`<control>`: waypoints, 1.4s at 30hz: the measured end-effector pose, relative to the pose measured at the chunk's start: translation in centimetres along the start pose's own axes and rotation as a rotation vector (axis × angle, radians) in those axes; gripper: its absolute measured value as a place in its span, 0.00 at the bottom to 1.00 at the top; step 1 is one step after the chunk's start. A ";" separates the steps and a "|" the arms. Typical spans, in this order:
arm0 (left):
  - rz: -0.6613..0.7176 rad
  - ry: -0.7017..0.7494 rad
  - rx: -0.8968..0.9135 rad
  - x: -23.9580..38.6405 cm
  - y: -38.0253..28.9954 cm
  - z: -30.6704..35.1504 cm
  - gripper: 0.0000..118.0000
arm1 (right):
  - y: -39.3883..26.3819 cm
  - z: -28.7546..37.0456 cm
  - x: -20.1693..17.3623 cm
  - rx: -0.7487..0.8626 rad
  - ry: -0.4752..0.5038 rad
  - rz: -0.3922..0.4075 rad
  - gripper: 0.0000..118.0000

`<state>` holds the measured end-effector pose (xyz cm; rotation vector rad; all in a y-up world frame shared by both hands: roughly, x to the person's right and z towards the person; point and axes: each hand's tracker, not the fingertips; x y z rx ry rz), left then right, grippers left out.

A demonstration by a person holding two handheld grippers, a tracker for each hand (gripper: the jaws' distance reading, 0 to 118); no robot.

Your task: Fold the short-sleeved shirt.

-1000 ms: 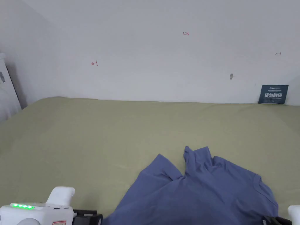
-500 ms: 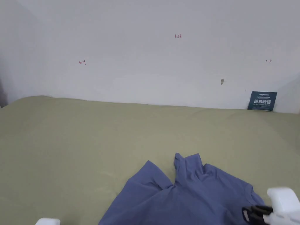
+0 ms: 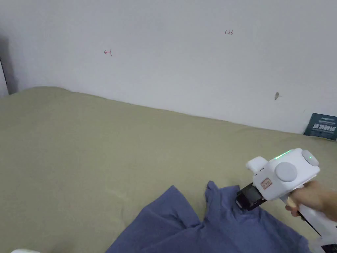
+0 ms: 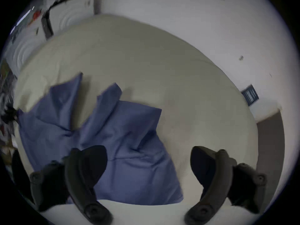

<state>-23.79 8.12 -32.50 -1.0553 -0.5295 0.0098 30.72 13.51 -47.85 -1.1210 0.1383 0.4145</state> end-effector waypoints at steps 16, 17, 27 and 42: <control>0.004 0.020 0.067 0.5 0.1 0.4 0.04 | -3.6 2.3 0.6 0.112 0.087 -0.238 0.09; 0.001 0.012 0.096 0.6 0.5 1.2 0.04 | -3.9 3.9 0.8 0.139 0.087 -0.248 0.09; -0.030 0.011 0.313 2.6 8.9 8.5 0.04 | -5.2 19.1 2.1 0.400 -0.049 -0.305 0.09; -0.123 0.245 0.540 6.0 30.3 14.8 0.04 | 0.4 30.8 9.2 0.630 -0.297 -0.385 0.09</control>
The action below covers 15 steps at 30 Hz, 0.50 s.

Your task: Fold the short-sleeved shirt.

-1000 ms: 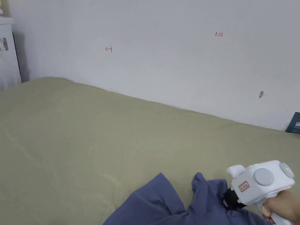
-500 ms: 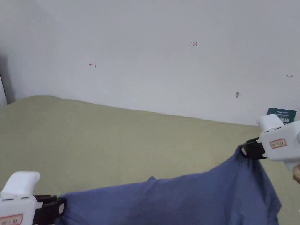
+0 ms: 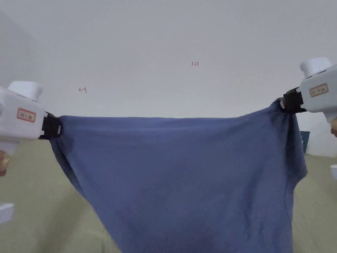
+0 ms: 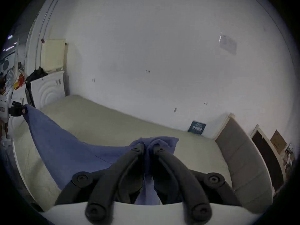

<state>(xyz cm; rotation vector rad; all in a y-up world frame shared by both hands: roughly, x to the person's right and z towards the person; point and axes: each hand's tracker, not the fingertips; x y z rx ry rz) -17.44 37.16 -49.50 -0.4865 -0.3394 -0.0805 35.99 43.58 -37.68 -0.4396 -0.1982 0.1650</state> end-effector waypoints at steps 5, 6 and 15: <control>-0.012 0.042 0.080 0.2 4.8 -2.1 0.04 | 3.7 -1.2 0.1 0.108 -0.060 0.024 0.09; -0.035 0.072 0.106 0.5 5.6 -2.4 0.04 | 4.2 -1.4 0.0 0.135 -0.072 0.018 0.09; -0.047 0.115 0.229 1.4 11.3 -2.7 0.04 | 8.6 -2.1 0.9 0.317 -0.134 -0.107 0.09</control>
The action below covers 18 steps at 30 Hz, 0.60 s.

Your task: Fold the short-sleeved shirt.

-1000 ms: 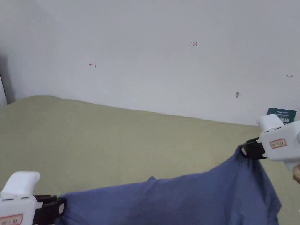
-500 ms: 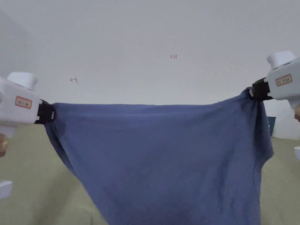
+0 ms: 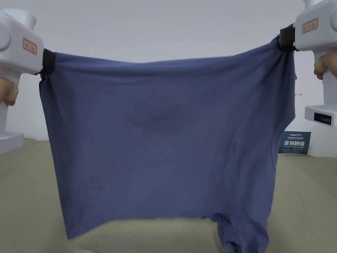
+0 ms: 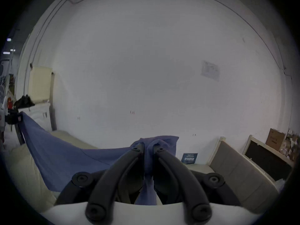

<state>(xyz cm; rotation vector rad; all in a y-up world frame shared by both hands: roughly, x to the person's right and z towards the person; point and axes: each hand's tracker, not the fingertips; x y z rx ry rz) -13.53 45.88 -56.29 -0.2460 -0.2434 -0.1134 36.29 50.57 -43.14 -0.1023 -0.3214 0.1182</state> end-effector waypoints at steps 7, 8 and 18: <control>0.019 -0.027 0.080 -1.0 -0.3 0.9 0.04 | 0.1 1.9 0.3 0.064 0.019 -0.021 0.09; 0.017 -0.037 0.075 -1.1 -0.7 1.0 0.04 | -0.3 2.3 0.3 0.065 0.025 -0.026 0.09; -0.007 -0.125 -0.014 -0.8 -10.0 5.4 0.04 | -8.3 8.9 0.4 -0.040 0.106 0.037 0.09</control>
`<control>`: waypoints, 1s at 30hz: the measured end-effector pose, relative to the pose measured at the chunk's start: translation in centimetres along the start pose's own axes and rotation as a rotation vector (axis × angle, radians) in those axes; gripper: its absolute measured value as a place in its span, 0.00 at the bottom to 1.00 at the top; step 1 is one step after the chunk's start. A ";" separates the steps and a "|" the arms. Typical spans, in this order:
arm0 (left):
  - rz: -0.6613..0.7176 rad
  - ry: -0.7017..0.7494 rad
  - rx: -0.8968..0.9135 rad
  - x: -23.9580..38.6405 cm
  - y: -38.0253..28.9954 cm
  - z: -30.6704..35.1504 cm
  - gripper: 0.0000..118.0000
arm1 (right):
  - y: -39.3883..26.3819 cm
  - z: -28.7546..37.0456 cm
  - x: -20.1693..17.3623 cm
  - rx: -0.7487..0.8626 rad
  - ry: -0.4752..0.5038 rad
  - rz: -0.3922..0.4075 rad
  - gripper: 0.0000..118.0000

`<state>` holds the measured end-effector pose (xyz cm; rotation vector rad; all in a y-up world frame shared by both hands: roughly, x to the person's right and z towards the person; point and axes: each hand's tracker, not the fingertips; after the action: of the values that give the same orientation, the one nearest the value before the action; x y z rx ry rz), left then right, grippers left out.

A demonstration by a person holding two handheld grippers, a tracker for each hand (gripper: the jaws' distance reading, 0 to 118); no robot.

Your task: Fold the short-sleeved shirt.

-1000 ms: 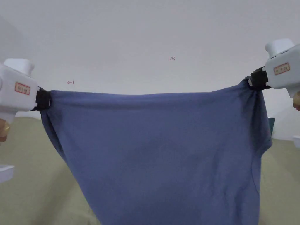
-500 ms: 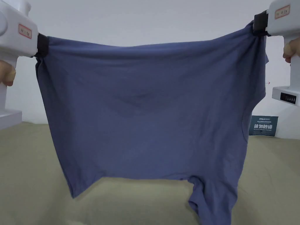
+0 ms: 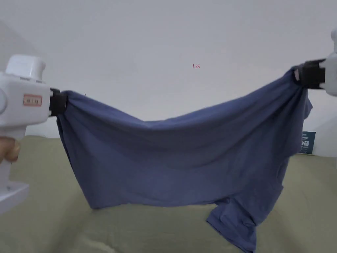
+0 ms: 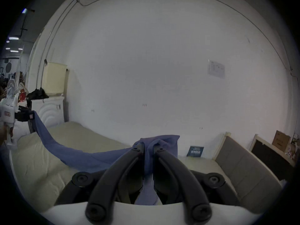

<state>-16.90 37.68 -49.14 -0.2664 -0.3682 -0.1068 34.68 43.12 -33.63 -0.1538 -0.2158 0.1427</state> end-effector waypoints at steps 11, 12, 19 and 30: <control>0.044 -0.089 -0.110 -0.5 -13.8 10.1 0.04 | -13.8 12.4 0.2 -0.169 0.087 -0.100 0.09; 0.051 -0.093 -0.115 -0.4 -14.9 11.0 0.04 | -15.0 13.7 -0.1 -0.183 0.096 -0.112 0.09; 0.053 -0.146 -0.207 0.4 -21.8 15.7 0.04 | -23.1 20.1 -1.9 -0.351 0.116 -0.218 0.09; 0.098 -0.207 -0.447 -0.5 -31.7 15.5 0.04 | -33.9 21.5 -3.4 -0.602 0.106 -0.342 0.09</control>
<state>-27.39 11.58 -27.89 -0.7402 -0.5349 -0.0642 30.81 12.33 -7.91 -0.7164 -0.1710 -0.2759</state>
